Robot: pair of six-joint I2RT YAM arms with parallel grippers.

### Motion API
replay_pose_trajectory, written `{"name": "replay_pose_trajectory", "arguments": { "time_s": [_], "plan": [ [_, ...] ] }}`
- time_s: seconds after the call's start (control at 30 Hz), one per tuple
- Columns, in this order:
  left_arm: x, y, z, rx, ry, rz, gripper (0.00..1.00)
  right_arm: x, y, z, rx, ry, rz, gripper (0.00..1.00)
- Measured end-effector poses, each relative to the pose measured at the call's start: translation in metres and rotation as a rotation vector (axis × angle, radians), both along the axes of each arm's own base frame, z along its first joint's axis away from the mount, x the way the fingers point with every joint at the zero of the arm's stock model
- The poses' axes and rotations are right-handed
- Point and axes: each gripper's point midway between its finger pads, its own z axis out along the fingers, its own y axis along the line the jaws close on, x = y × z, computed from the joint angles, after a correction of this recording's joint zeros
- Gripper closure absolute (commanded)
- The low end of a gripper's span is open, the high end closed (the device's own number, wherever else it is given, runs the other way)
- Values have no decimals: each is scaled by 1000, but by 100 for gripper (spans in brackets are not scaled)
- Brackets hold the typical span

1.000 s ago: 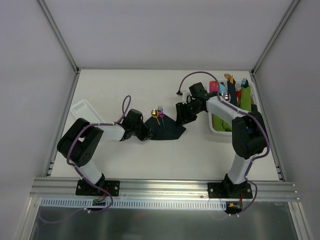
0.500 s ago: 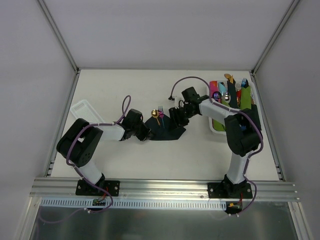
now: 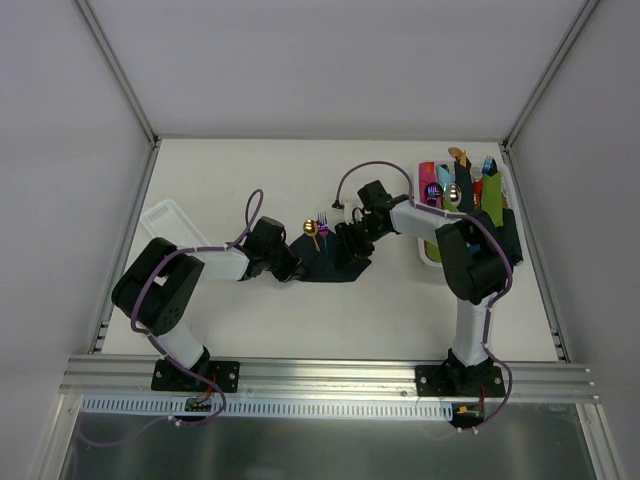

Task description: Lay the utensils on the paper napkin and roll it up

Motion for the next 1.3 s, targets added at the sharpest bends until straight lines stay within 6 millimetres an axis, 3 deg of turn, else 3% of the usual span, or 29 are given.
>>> {"name": "replay_pose_trajectory", "arguments": {
  "time_s": [0.27,0.37,0.63,0.77,1.0,1.17,1.3],
  "plan": [
    [0,0,0,8,-3,-12,98,-2,2,1,13,-2,16,73],
    [0,0,0,11,-4,-15,98,-2,3,2,19,-3,20,81],
    [0,1,1,16,-16,-30,91,-3,6,1,39,8,31,93],
    [0,1,3,20,-31,-44,82,-2,8,-2,47,19,35,100],
    [2,5,19,43,-111,-90,63,0,10,-4,47,21,36,100],
    [8,3,41,38,-216,-131,60,0,10,-7,44,27,35,100],
    [11,1,43,45,-253,-169,59,1,10,-6,43,26,35,100]
  ]
}}
